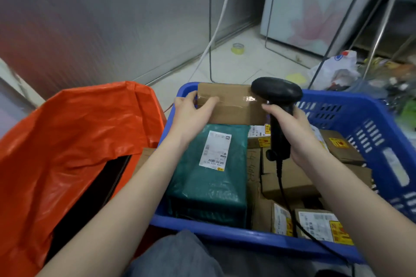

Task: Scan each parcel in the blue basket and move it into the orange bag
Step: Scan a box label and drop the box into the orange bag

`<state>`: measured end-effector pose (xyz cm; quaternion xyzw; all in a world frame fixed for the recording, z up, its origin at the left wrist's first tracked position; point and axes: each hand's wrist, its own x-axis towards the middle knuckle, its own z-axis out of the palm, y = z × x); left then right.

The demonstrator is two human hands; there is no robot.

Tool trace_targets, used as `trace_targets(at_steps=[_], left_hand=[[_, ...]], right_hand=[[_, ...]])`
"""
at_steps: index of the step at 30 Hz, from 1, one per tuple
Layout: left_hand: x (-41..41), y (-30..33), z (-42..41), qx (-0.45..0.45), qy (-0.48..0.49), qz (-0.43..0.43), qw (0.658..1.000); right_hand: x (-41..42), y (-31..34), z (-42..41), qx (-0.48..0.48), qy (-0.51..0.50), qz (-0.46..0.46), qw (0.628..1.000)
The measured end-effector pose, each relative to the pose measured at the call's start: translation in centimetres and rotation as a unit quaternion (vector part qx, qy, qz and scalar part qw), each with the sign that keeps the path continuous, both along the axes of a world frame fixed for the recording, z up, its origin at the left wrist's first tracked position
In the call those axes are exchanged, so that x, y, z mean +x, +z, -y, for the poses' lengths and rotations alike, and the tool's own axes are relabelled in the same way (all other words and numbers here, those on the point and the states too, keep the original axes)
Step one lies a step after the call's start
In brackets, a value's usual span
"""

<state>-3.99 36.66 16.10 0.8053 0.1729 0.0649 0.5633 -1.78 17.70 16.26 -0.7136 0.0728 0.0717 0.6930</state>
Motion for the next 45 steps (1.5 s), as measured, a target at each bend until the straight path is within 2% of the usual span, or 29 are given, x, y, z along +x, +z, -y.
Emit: trace_targets(at_steps=[5, 9, 14, 19, 22, 29, 33, 38, 45], left_hand=[[-1.9, 5.5, 3.8, 0.028, 0.017, 0.09, 0.995], [-2.8, 7.8, 6.4, 0.011, -0.003, 0.135, 0.991], [-3.4, 8.0, 9.8, -0.047, 0.004, 0.099, 0.994], [-3.4, 6.3, 11.2, -0.134, 0.041, 0.038, 0.989], [-3.3, 5.8, 11.3, -0.117, 0.019, 0.05, 0.992], [-3.0, 5.2, 11.4, -0.074, -0.111, 0.099, 0.986], [-2.9, 5.2, 11.9, -0.099, -0.086, 0.118, 0.984], [-2.7, 4.9, 11.8, -0.141, -0.048, 0.093, 0.985], [-2.4, 4.5, 10.6, -0.146, -0.09, 0.022, 0.985]], right_hand=[[-2.4, 4.9, 2.7, 0.039, -0.054, 0.048, 0.997], [-4.2, 7.6, 5.6, 0.049, -0.088, 0.075, 0.992], [-5.6, 8.5, 8.9, 0.117, -0.137, 0.085, 0.98], [-6.2, 7.9, 10.9, 0.137, -0.17, 0.067, 0.974], [-6.1, 7.5, 11.4, 0.133, -0.157, 0.062, 0.977], [-5.6, 6.6, 12.4, 0.091, -0.154, 0.066, 0.982], [-5.6, 6.6, 12.3, 0.079, -0.163, 0.073, 0.981], [-5.4, 6.5, 12.3, 0.057, -0.152, 0.084, 0.983], [-5.5, 6.3, 11.8, 0.037, -0.142, 0.085, 0.986]])
